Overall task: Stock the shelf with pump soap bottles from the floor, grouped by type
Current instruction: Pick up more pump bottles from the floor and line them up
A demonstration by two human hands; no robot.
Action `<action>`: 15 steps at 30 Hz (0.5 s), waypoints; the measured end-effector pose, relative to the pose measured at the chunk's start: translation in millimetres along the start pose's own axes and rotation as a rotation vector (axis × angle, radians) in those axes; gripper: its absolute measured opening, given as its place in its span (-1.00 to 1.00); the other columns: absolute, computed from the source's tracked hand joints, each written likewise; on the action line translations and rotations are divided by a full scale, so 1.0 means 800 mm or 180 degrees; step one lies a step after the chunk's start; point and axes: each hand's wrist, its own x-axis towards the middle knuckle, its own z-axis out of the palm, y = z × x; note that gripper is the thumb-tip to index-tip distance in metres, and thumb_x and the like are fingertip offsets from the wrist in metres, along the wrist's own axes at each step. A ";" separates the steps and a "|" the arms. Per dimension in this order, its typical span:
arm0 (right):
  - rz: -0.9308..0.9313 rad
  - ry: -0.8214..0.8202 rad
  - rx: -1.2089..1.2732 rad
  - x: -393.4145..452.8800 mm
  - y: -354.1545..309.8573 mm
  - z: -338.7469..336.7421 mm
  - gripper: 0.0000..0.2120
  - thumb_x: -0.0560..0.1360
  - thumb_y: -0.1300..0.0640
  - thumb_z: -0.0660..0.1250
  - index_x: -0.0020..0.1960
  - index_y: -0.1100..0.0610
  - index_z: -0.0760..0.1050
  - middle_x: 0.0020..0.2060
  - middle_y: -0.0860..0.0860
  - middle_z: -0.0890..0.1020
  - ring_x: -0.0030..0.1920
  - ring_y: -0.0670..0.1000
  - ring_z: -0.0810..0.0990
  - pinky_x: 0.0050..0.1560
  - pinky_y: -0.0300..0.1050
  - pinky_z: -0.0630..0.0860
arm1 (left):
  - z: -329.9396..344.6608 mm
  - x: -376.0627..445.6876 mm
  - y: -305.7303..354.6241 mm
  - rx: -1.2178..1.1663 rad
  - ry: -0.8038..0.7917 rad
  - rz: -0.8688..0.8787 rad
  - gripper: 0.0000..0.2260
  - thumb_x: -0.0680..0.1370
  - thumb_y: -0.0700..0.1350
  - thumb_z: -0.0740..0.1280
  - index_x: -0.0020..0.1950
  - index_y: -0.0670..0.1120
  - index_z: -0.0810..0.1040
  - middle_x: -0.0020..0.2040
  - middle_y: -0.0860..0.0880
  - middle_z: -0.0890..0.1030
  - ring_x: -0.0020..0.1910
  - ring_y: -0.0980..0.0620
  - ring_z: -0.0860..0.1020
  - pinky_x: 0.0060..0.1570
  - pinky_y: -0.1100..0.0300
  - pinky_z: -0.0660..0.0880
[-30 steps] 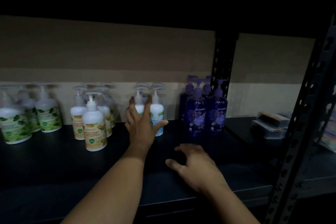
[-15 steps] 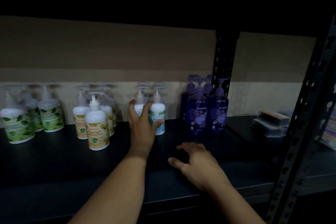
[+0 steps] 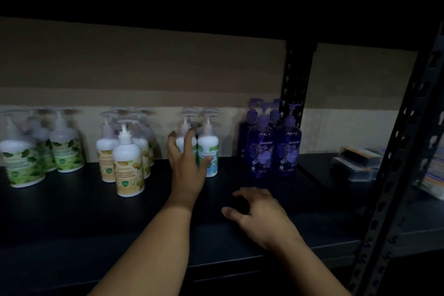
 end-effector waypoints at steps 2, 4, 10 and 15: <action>-0.0018 -0.0002 -0.0018 0.001 0.001 0.000 -0.40 0.48 -0.37 0.34 0.44 -0.14 0.44 0.43 -0.04 0.44 0.39 0.05 0.45 0.42 -0.09 0.39 | -0.005 -0.002 0.001 -0.0327 0.0112 -0.0073 -0.27 0.51 -0.38 0.44 0.60 0.02 0.29 0.55 -0.16 0.13 0.54 -0.15 0.24 0.49 0.11 0.24; -0.0038 0.0013 -0.0028 0.001 0.001 0.000 -0.40 0.48 -0.37 0.34 0.44 -0.14 0.45 0.42 -0.04 0.45 0.39 0.04 0.45 0.42 -0.10 0.38 | -0.013 -0.003 0.004 -0.0487 0.0222 -0.0280 -0.25 0.49 -0.49 0.32 0.61 -0.02 0.26 0.53 -0.16 0.19 0.47 -0.09 0.33 0.40 0.24 0.28; -0.0088 0.0043 -0.0050 0.001 0.001 0.000 -0.42 0.49 -0.35 0.35 0.43 -0.13 0.46 0.41 -0.05 0.47 0.40 0.03 0.44 0.43 -0.10 0.38 | -0.018 -0.002 0.002 -0.0567 0.0257 -0.0491 -0.35 0.52 -0.51 0.32 0.55 -0.11 0.34 0.44 -0.22 0.34 0.24 0.07 0.37 0.05 0.68 0.19; -0.0109 0.0045 -0.0047 0.001 0.001 0.000 -0.42 0.50 -0.34 0.35 0.43 -0.12 0.46 0.42 -0.05 0.47 0.41 0.02 0.43 0.43 -0.12 0.37 | -0.018 -0.001 0.003 -0.0516 0.0253 -0.0542 -0.39 0.52 -0.50 0.34 0.53 -0.12 0.37 0.43 -0.22 0.35 0.24 0.08 0.38 0.09 0.62 0.24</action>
